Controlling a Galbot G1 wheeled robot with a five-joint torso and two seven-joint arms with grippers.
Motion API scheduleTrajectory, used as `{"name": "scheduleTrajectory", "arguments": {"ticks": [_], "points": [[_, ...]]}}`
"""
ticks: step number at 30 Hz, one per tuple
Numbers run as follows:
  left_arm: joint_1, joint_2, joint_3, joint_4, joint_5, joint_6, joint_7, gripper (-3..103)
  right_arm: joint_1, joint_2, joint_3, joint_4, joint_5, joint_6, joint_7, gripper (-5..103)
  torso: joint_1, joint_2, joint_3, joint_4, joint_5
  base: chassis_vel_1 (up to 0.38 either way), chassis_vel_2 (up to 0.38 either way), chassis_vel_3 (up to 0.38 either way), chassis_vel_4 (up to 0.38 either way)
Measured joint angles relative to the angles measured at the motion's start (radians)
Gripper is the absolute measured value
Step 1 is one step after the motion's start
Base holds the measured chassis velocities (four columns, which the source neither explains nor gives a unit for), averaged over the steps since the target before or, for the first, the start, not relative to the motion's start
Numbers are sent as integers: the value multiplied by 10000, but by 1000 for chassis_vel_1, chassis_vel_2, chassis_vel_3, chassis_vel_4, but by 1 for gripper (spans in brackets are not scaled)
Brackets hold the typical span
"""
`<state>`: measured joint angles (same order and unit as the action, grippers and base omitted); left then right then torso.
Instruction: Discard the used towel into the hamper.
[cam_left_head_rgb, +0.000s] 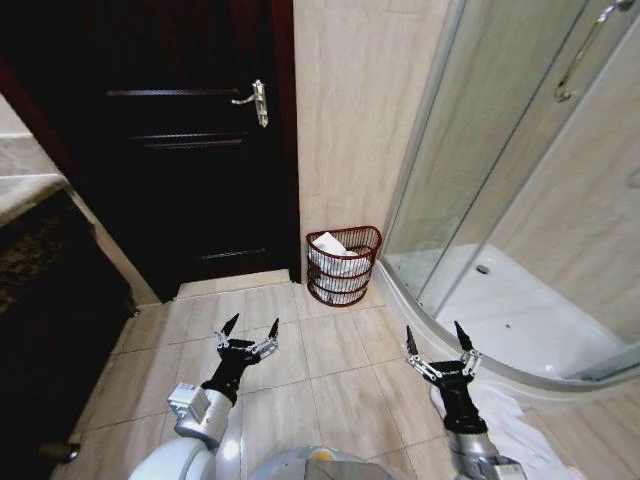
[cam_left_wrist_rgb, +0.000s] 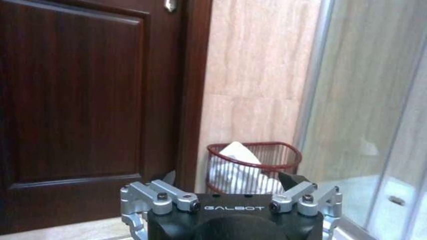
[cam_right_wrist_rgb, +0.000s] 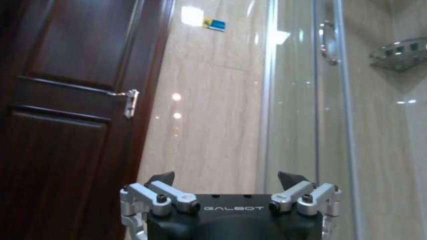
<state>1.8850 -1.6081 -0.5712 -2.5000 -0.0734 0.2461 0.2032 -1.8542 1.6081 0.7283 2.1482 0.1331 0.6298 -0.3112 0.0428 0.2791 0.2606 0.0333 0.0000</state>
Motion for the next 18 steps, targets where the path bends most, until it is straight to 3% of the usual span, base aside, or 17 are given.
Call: {"name": "scheduleTrajectory", "arguments": {"ticks": [18], "points": [[0,0,0,0,0,0,0,100,172,0,17,-232,-7,-16,206,100,-64,-276,-214,0,1,-104,-102,-102,-99]]}}
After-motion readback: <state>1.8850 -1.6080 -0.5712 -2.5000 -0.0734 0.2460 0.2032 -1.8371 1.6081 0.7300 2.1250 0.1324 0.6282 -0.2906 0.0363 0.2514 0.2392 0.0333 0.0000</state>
